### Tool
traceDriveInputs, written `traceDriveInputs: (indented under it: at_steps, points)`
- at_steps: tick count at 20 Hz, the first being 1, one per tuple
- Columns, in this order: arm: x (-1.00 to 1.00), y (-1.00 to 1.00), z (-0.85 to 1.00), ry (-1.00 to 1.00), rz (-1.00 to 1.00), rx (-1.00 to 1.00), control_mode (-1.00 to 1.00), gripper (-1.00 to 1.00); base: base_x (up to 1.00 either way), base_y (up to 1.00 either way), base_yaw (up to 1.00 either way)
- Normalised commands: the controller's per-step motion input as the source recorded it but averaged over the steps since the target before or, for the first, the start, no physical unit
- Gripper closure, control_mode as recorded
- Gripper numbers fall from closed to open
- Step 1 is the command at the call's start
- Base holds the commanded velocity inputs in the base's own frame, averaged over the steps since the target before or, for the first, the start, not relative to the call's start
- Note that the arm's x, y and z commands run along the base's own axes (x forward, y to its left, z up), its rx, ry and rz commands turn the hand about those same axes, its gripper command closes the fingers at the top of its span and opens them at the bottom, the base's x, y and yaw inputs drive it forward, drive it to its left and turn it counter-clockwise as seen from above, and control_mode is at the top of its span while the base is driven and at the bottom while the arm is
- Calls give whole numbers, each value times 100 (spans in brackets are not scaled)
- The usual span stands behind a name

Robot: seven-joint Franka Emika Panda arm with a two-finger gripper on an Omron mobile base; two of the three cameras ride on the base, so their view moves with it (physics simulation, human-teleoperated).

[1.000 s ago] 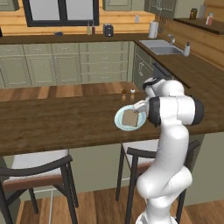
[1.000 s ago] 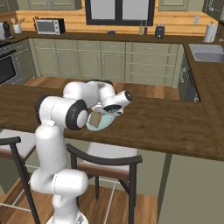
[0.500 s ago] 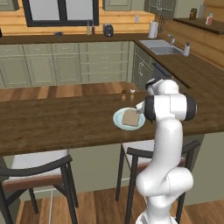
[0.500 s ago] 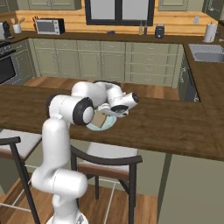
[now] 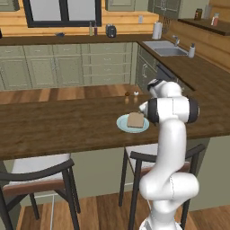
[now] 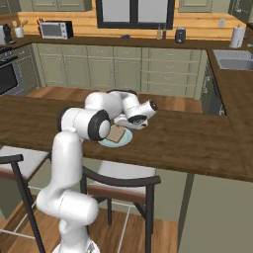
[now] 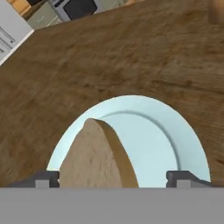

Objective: Start the toaster. Once the lever pops up, take the bread to the plate on the dining counter.

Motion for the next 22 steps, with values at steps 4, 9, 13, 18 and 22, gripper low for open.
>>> traceDriveInputs:
  at_steps: [4,9,13,18,22]
  points:
    - [21,0,8,0,-3,-18,-100,-100,0,0,0]
    - [17,0,4,-1,-2,-22,-100,-100,0,0,0]
    - [-28,0,49,-5,-1,-19,-100,-100,0,0,0]
    - [-85,10,85,7,-2,-3,-100,-100,0,0,0]
    - [-92,55,69,24,-8,0,-100,-100,0,0,0]
